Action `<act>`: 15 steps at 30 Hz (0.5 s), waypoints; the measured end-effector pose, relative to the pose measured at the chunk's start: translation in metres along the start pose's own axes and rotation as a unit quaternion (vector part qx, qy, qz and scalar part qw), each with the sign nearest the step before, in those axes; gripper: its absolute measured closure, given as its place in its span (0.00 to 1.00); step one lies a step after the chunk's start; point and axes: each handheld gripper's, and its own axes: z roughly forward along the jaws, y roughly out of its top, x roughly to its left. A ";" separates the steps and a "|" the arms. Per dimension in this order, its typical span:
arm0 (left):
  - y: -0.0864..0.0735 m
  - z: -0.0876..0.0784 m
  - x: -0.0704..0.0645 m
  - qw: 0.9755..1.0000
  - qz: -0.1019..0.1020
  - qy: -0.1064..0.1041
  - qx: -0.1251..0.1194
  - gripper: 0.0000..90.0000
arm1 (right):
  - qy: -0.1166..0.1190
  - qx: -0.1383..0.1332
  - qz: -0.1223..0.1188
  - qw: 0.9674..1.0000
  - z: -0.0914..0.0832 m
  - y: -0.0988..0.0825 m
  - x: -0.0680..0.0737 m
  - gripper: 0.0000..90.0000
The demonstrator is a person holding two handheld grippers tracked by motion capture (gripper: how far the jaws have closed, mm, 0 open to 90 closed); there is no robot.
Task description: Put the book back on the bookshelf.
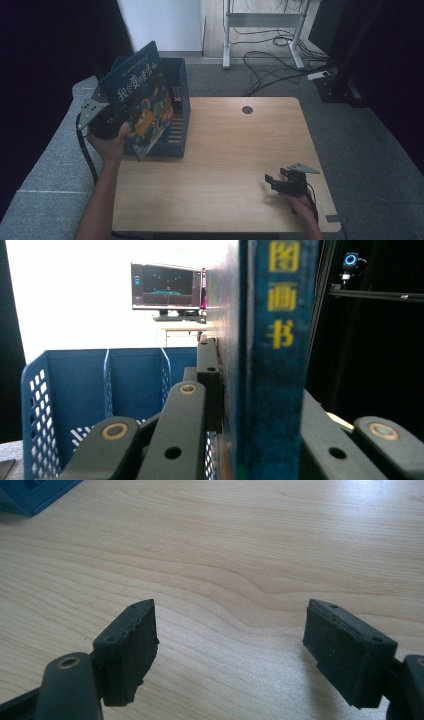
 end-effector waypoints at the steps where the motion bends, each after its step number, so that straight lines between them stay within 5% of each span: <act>1: 0.000 0.002 0.000 1.000 -0.003 -0.001 -0.001 0.91 | -0.001 -0.001 0.001 1.000 0.000 0.000 0.000 0.24; 15: 0.000 0.027 -0.003 1.000 -0.008 -0.001 0.004 0.91 | -0.007 -0.002 0.003 1.000 -0.001 0.000 -0.003 0.23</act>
